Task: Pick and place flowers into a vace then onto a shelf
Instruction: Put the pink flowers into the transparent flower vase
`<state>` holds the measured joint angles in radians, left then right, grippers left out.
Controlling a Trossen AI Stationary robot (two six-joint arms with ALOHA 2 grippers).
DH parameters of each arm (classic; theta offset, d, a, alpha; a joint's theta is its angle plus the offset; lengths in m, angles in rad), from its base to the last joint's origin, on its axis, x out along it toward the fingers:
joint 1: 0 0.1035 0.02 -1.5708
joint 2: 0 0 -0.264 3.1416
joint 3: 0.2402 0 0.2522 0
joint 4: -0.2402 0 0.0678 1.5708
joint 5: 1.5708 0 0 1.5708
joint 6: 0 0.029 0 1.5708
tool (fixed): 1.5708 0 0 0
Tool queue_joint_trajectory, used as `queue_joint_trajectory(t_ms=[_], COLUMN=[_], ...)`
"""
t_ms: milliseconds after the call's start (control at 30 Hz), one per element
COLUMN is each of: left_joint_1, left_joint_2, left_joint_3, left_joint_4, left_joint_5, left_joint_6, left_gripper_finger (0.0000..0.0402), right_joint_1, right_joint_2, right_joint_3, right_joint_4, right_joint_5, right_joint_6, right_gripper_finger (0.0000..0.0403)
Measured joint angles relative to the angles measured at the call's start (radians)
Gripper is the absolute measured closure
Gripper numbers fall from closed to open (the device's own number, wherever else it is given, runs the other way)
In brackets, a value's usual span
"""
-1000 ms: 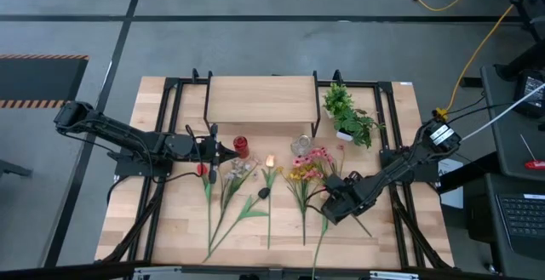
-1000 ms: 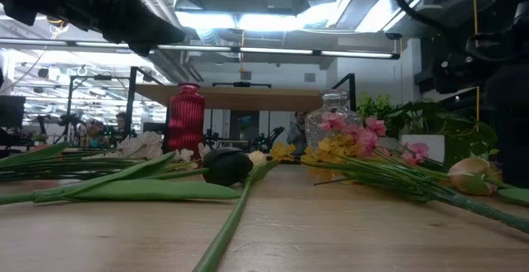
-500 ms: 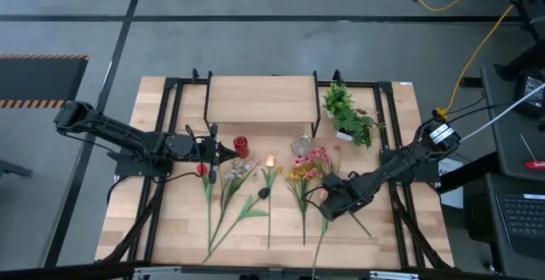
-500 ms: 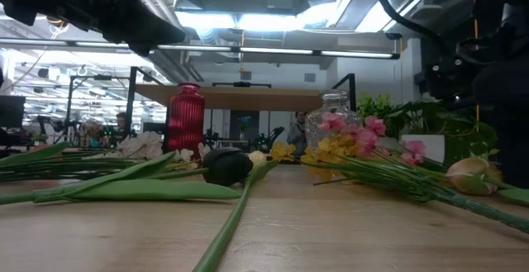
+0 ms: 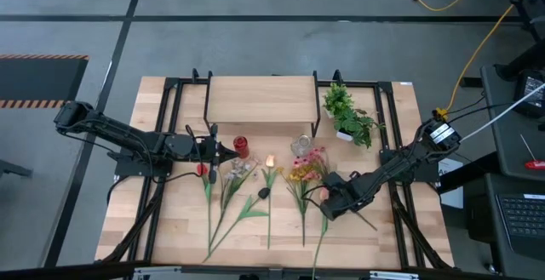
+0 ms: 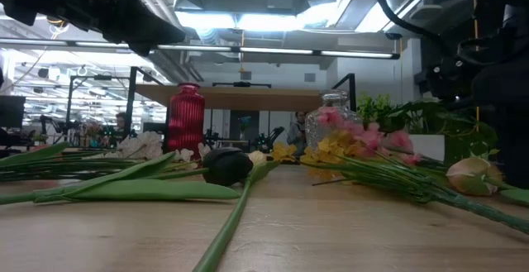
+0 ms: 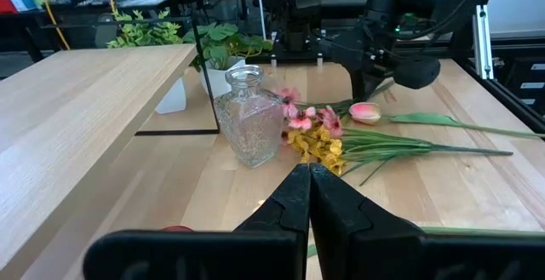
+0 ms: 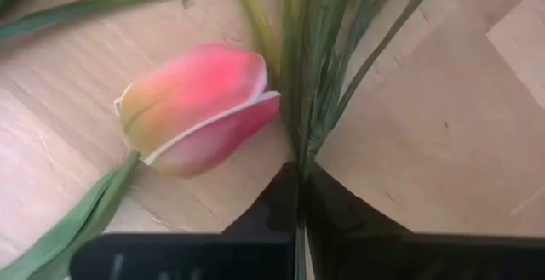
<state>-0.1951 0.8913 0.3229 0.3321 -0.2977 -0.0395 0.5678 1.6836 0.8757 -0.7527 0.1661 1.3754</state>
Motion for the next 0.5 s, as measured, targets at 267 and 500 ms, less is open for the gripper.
queue_joint_trajectory(t_ms=[267, 500], left_joint_1=[0.000, 0.000], left_joint_2=[0.000, 0.000], left_joint_3=[0.000, 0.000], left_joint_4=[0.000, 0.000], left_joint_5=[0.000, -0.001], left_joint_6=[0.000, 0.000], left_gripper_finger=[0.0398, 0.0398], right_joint_1=[0.056, 0.094], right_joint_2=[-0.054, -0.128], right_joint_3=[-0.004, -0.003], right_joint_4=[-0.174, -0.204], right_joint_5=[0.008, 0.052], right_joint_6=[0.168, 0.213], right_gripper_finger=[0.0400, 0.0401])
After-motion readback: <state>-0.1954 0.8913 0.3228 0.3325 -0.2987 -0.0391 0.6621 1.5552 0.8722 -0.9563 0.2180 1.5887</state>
